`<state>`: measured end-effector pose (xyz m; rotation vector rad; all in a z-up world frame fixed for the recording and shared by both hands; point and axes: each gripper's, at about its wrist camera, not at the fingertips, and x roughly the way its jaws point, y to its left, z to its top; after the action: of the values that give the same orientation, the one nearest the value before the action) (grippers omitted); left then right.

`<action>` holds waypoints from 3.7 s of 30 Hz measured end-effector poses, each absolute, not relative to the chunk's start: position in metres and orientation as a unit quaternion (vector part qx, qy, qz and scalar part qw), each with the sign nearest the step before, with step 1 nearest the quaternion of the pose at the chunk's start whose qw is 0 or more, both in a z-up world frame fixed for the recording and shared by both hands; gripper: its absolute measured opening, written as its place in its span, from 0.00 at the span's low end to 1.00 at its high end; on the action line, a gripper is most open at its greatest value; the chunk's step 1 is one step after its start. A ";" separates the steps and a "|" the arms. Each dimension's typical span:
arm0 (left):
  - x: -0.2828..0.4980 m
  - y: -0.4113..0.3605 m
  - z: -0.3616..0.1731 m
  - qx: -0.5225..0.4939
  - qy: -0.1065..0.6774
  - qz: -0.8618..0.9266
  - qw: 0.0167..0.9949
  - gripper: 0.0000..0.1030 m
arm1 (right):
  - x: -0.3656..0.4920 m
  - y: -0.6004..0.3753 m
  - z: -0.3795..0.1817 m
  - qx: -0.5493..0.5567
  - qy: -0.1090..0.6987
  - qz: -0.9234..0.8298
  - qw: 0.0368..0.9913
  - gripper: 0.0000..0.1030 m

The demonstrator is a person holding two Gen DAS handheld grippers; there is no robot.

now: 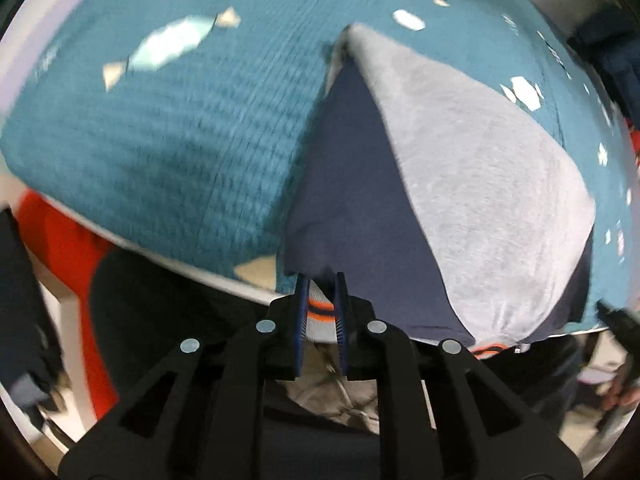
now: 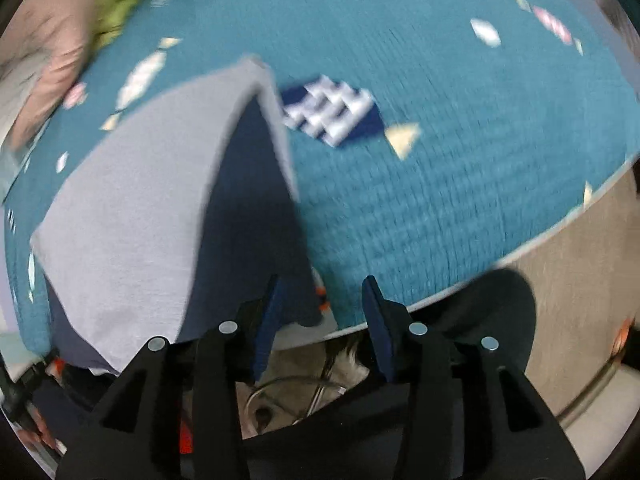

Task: Fold large clothes

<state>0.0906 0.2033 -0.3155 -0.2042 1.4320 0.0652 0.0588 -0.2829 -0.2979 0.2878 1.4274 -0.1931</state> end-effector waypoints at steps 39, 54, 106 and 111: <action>0.111 0.183 -0.326 -0.069 0.656 -0.001 0.752 0.00 | 0.086 -0.204 -0.306 0.165 0.643 -0.017 0.748 0.03; 0.216 0.072 -0.319 -0.045 0.572 -0.072 0.816 0.00 | 0.196 -0.123 -0.318 0.142 0.550 0.096 0.817 0.03; 0.137 0.069 -0.378 -0.021 0.588 -0.068 0.806 0.02 | 0.102 -0.124 -0.384 0.155 0.586 0.166 0.778 0.00; 0.123 0.099 -0.372 0.002 0.590 -0.033 0.807 0.02 | 0.090 -0.153 -0.372 0.116 0.591 0.125 0.788 0.00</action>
<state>0.1230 0.0986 -0.3716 0.0053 1.2621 -0.0697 0.0897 -0.1530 -0.3715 0.2497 1.2736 0.2684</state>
